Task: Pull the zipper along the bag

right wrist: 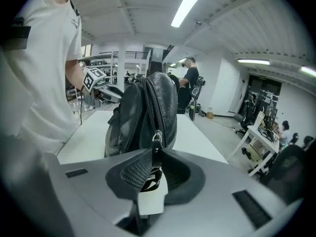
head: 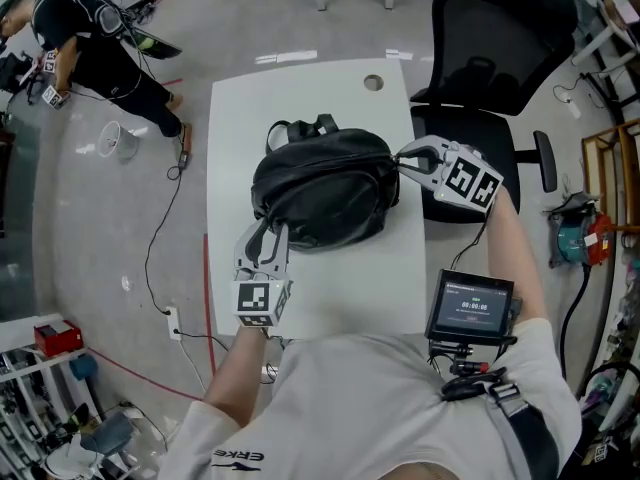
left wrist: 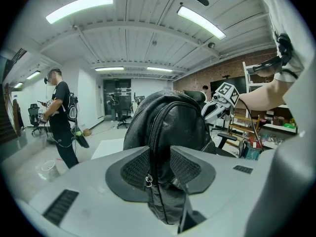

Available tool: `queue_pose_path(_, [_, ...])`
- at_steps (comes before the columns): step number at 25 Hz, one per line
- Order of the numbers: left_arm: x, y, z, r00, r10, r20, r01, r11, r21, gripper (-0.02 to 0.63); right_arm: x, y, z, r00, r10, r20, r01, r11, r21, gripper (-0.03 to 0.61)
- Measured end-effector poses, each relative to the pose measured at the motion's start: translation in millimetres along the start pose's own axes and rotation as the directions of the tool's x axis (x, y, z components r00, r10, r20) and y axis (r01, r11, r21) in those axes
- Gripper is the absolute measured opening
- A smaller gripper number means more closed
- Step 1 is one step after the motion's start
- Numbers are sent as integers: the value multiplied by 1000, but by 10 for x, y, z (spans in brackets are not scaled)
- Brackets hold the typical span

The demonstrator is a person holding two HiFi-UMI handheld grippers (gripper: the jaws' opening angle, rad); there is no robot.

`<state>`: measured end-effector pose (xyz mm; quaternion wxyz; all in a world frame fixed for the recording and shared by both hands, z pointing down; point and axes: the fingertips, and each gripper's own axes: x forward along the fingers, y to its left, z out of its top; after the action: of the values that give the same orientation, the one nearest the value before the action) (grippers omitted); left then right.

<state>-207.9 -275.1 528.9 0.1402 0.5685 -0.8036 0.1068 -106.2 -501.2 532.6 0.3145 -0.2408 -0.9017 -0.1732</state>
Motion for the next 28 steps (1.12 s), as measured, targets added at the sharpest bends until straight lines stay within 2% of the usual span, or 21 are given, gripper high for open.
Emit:
queue_pose_path(4, [5, -3, 7, 1000, -4, 5, 4, 1000, 2, 110, -19, 34, 66, 999, 1, 39, -3, 999, 41, 60])
queue_pose_path(9, [2, -16, -3, 1000, -19, 14, 19, 1000, 13, 110, -111, 9, 153, 984, -118, 133, 100, 985, 139, 57])
queue_pose_path(15, [14, 26, -7, 999, -49, 16, 48, 998, 31, 110, -167, -21, 333, 955, -232, 184, 196, 962, 191, 51])
queue_pose_path(28, [-26, -56, -2, 994, -107, 33, 105, 993, 61, 110, -319, -13, 890, 919, -272, 286, 211, 951, 227, 49])
